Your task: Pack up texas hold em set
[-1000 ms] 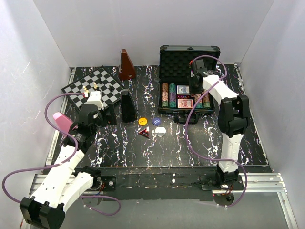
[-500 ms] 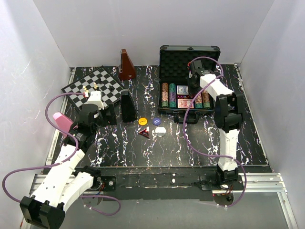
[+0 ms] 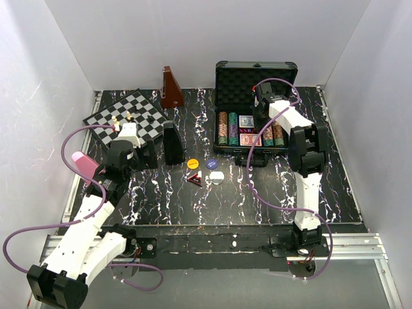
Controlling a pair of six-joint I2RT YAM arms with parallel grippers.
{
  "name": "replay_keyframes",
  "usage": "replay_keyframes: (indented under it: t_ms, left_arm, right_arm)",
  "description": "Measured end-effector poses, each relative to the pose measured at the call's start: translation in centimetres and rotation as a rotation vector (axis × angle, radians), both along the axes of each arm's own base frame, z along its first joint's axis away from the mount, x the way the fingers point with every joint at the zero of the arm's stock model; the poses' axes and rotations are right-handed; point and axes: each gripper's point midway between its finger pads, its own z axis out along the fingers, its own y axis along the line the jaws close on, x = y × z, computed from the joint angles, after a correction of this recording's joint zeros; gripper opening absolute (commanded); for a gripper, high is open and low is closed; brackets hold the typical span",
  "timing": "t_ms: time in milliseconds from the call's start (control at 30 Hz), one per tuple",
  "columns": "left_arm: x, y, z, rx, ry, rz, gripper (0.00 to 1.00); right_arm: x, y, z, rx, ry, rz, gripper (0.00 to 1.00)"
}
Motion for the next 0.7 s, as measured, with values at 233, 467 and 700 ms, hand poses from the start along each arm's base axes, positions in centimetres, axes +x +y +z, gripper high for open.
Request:
replay_keyframes:
  t_ms: [233,467,700]
  left_arm:
    - [0.0,0.0,0.0,0.0,0.0,0.0,0.98]
    - [0.01,0.0,-0.02,0.0,0.001,0.0,0.98]
    - [0.01,-0.01,-0.05,0.0,0.002,0.0,0.98]
  right_arm:
    - [-0.02,0.01,-0.15,0.0,0.003,0.005,0.01]
    - [0.03,0.19,-0.06,0.007,0.014,0.01,0.01]
    - [0.0,0.22,-0.14,0.01,0.021,0.01,0.14]
